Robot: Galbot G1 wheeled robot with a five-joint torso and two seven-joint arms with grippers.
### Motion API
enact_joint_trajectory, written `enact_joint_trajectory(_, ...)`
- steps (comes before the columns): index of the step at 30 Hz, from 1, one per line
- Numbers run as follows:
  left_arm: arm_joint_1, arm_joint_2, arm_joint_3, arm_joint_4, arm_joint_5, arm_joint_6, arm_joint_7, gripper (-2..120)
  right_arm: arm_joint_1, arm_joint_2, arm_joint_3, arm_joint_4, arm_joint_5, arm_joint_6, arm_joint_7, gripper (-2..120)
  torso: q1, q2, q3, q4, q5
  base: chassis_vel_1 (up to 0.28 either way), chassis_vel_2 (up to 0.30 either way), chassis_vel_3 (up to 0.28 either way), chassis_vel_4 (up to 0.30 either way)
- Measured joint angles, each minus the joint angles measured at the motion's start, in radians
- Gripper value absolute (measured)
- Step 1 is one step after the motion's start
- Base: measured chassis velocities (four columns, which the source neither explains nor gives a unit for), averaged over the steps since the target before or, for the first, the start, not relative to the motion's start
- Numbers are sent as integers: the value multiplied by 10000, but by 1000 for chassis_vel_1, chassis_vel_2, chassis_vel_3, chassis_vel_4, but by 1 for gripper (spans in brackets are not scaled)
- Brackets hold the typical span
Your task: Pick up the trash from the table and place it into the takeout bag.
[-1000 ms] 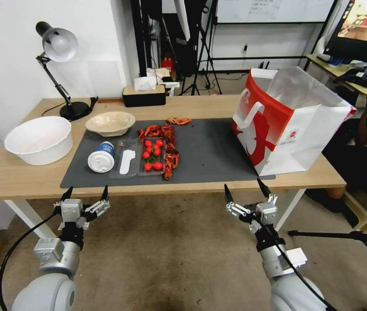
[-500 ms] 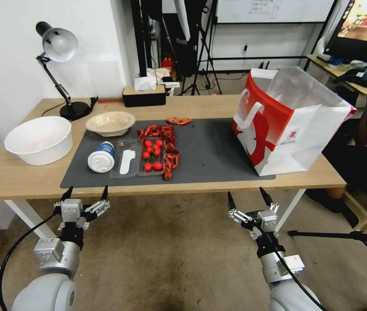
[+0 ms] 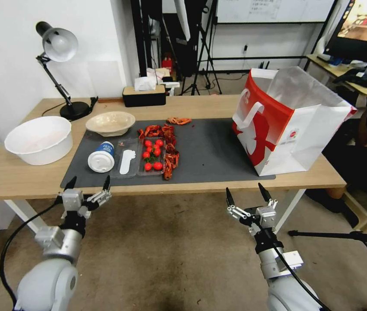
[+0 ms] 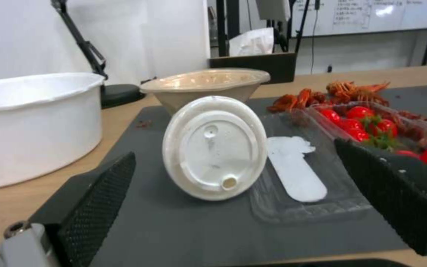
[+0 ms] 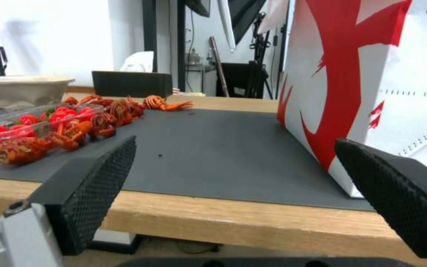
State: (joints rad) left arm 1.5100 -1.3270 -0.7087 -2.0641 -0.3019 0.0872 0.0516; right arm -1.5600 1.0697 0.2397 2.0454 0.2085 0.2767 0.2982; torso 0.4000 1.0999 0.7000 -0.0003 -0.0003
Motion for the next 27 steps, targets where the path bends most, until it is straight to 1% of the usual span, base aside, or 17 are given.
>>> enact_joint_trajectory(2,-573,359,107,341,-141,248,-5,100,121,-21,-5,29,15,-111,9,100,1,0,0,5,2,0,0,0,0)
enact_joint_trajectory(4,-694,413,136,412,-158,289,-5,100,133,-23,-6,38,18,-130,11,100,0,0,0,4,1,0,0,0,0)
enact_joint_trajectory(5,-965,523,203,575,-187,366,-6,100,163,-23,-6,64,21,-165,20,100,1,0,0,0,1,0,0,0,0)
enact_joint_trajectory(6,-1161,601,256,708,-211,440,-12,100,176,-22,-6,70,24,-187,27,100,0,0,0,2,2,0,0,0,0)
enact_joint_trajectory(8,-1271,638,291,775,-223,473,-19,100,186,-21,-5,73,26,-200,31,100,0,0,0,3,2,0,0,0,0)
enact_joint_trajectory(14,-2000,809,594,1309,-257,589,-61,100,243,4,13,72,40,-257,58,100,1,0,0,2,2,0,0,0,0)
enact_joint_trajectory(20,-2261,905,750,1576,-249,620,-83,100,301,38,28,60,46,-291,81,100,1,0,0,4,3,0,0,0,0)
enact_joint_trajectory(22,-2442,974,859,1827,-199,620,-86,100,311,70,29,74,48,-312,85,100,1,0,0,2,2,0,0,0,0)
enact_joint_trajectory(27,-2595,1045,967,2064,-119,620,-95,100,311,75,33,103,49,-325,87,100,0,0,0,3,3,0,0,0,0)
